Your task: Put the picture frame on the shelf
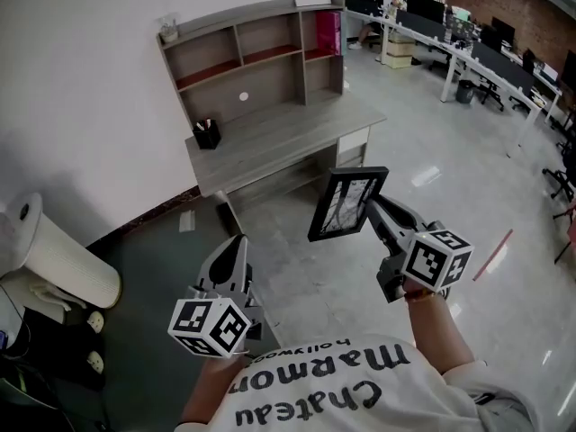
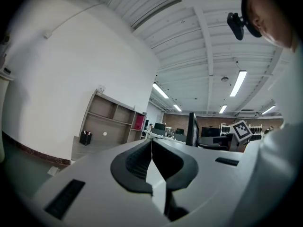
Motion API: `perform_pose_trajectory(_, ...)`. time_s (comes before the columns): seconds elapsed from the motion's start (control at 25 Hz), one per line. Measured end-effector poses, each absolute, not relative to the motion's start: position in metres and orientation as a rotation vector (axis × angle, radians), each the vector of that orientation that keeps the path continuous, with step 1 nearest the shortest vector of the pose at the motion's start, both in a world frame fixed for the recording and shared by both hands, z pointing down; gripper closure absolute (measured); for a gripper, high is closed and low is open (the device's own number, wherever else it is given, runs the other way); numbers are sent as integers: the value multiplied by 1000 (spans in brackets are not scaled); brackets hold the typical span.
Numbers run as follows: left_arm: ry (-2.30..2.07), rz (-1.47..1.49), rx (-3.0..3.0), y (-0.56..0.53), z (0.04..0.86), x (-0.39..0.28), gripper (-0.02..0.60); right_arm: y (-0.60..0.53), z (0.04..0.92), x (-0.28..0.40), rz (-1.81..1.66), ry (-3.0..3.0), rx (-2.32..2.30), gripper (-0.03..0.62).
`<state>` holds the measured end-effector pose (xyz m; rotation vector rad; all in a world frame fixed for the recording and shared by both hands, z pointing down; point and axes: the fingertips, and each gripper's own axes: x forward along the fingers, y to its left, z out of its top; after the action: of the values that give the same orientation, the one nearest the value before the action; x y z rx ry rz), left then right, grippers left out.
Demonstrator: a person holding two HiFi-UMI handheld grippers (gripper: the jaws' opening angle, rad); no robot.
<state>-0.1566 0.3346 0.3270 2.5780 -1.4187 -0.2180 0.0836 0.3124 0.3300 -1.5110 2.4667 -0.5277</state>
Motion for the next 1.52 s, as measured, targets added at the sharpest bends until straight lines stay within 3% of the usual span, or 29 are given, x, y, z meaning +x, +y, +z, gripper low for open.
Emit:
perform_pose_trajectory(0.48,-1391,-179,2514,293,359,-170,563,270,356,65,-627,2498,-1536,518)
perform_pose_trajectory(0.84,-1453,-232,2548,250,336,-173,565,208,343,59,-570,2538,-1450,517)
perform_pose_trajectory(1.52,-1579,-341,2544,115,286,-117,565,55,287,112,-481,2600,-1289,519)
